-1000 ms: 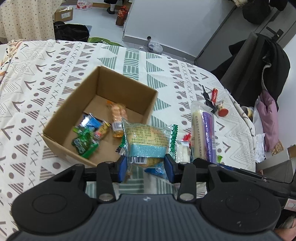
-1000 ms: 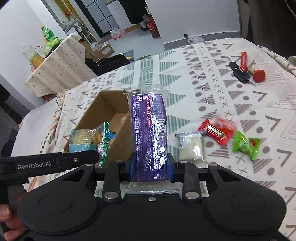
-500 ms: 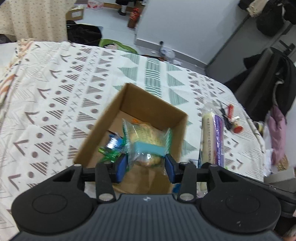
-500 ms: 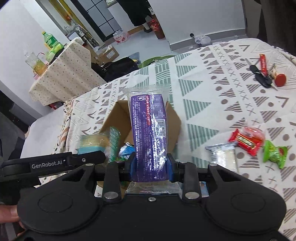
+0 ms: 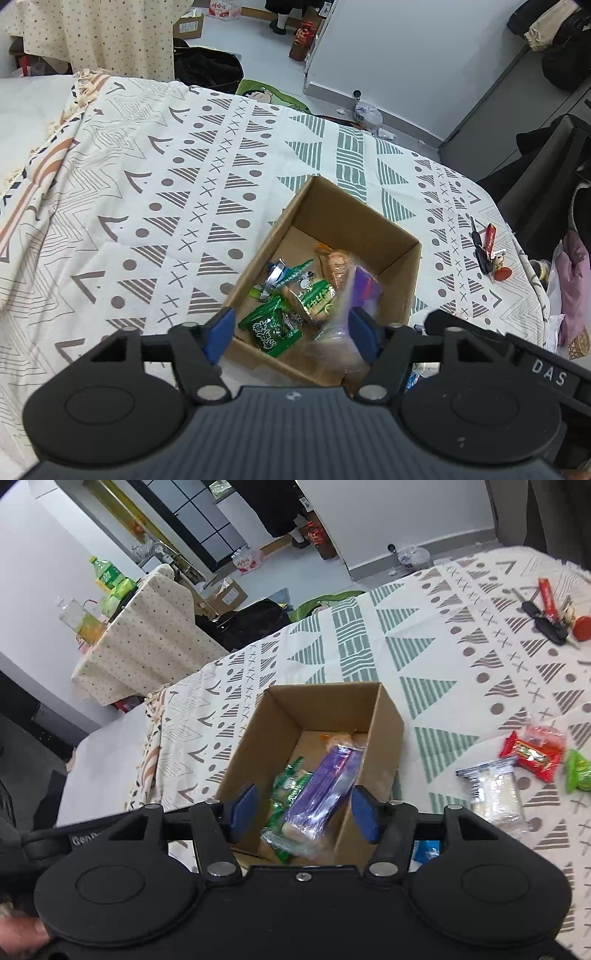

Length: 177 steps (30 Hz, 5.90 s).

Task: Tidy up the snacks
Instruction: 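Carry the cracker into the box with the left gripper while the right carries the purple packet, then move both grippers back from the box toward the remaining snacks, then grasp the blue packet with the left gripper while the right grasps the green candy, then carry the blue packet into the box with the left gripper while the right drops the green candy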

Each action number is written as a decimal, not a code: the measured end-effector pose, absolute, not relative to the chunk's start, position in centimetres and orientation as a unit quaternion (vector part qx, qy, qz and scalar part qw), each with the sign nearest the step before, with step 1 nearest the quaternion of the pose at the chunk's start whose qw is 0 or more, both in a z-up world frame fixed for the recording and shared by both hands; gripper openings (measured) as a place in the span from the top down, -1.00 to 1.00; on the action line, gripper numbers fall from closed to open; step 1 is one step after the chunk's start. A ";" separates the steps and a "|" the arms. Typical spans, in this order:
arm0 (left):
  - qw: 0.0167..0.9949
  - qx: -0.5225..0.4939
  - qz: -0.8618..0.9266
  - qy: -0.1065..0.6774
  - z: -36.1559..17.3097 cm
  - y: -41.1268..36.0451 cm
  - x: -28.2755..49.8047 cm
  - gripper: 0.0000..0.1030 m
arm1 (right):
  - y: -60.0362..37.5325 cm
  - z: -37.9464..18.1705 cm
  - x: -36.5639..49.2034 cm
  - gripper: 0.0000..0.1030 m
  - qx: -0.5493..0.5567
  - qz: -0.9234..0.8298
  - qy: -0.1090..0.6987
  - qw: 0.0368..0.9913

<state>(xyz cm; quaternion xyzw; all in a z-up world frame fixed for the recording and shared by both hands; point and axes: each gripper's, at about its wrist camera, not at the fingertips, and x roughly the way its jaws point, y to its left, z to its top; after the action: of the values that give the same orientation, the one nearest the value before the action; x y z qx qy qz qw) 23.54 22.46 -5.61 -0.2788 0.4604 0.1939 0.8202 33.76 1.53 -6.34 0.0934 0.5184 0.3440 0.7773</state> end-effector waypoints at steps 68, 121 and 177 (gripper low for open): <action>0.822 -0.176 0.126 0.527 -13.2 3.7 31.3 -0.43 | -22.2 -14.4 38.0 -0.72 0.109 0.259 0.530 0.800; 0.831 -0.184 0.103 0.515 -11.8 3.8 30.5 0.35 | -17.0 -13.1 39.3 0.41 0.088 0.265 0.527 0.803; 0.832 -0.254 0.154 0.468 -7.6 19.1 28.2 0.35 | -0.2 -8.1 36.4 0.40 0.047 0.353 0.506 0.785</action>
<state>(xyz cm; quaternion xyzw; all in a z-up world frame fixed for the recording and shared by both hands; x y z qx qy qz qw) 28.19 19.05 -7.60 -0.2544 0.4676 0.1543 0.8324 36.42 -0.22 -8.12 0.0469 0.5064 0.3527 0.7855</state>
